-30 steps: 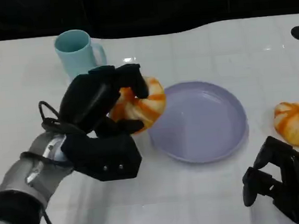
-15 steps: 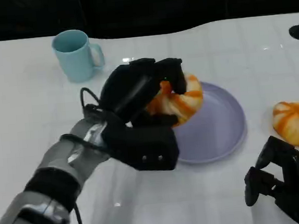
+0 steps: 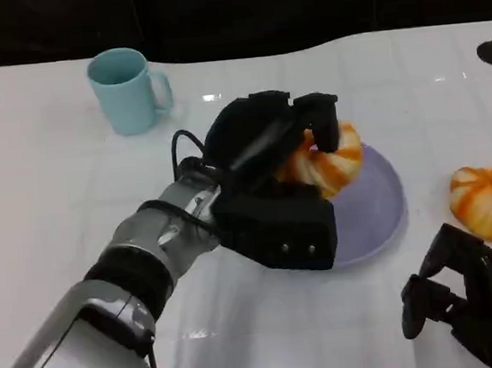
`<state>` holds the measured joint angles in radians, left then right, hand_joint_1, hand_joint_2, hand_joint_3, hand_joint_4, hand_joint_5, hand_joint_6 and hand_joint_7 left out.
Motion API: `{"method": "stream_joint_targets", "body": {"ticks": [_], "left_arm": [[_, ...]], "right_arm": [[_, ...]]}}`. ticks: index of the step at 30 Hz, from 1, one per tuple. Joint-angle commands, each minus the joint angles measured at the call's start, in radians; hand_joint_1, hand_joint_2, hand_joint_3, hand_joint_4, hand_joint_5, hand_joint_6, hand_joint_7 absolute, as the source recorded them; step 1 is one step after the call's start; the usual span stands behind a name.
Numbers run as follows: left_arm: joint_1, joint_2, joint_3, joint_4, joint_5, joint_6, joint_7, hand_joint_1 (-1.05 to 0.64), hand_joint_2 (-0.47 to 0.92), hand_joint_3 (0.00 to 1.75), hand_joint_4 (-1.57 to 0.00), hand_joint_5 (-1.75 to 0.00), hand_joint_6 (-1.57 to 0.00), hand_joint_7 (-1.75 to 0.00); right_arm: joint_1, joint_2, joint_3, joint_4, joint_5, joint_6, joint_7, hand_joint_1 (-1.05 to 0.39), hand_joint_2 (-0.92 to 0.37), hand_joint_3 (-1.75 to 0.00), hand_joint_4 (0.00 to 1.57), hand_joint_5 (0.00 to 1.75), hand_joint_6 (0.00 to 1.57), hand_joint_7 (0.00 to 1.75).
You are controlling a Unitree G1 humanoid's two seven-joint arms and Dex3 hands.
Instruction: Grasp the bread from the table and place it into the plate.
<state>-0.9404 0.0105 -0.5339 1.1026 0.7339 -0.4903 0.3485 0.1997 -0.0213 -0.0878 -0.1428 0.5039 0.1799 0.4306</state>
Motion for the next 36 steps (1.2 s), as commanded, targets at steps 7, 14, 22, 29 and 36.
{"method": "stream_joint_targets", "body": {"ticks": [7, 14, 22, 29, 36], "left_arm": [[-0.039, 0.011, -0.054, -0.013, 0.021, 0.126, -0.186, -0.50, 0.92, 0.34, -0.18, -0.62, -0.31, -0.07], [-0.035, 0.045, -0.070, -0.072, 0.017, 0.155, -0.307, -0.80, 0.92, 0.52, 0.00, -0.32, -0.16, -0.01], [0.013, 0.100, -0.048, -0.182, -0.021, 0.135, -0.381, -0.89, 0.92, 0.59, 0.00, -0.23, -0.15, -0.01], [0.112, 0.157, 0.019, -0.329, -0.134, 0.096, -0.465, -0.83, 0.92, 0.51, -0.05, -0.36, -0.22, -0.04], [0.225, 0.195, 0.110, -0.470, -0.290, 0.077, -0.582, -0.79, 0.92, 0.44, -0.04, -0.46, -0.25, -0.04]], "right_arm": [[0.016, -0.006, -0.006, -0.015, 0.011, 0.001, -0.002, -0.60, -0.92, -0.34, 0.73, 1.75, 0.58, 1.60], [0.016, -0.005, -0.006, -0.020, 0.015, 0.005, -0.006, -0.59, -0.92, -0.35, 0.73, 1.75, 0.58, 1.60], [0.012, -0.012, -0.004, -0.021, 0.006, 0.006, -0.010, -0.60, -0.92, -0.35, 0.73, 1.75, 0.58, 1.61], [0.009, -0.008, -0.003, -0.015, 0.009, 0.005, -0.009, -0.60, -0.92, -0.35, 0.75, 1.75, 0.59, 1.61], [0.012, -0.008, 0.000, -0.017, 0.008, -0.001, -0.006, -0.59, -0.92, -0.35, 0.75, 1.75, 0.59, 1.61]]}}
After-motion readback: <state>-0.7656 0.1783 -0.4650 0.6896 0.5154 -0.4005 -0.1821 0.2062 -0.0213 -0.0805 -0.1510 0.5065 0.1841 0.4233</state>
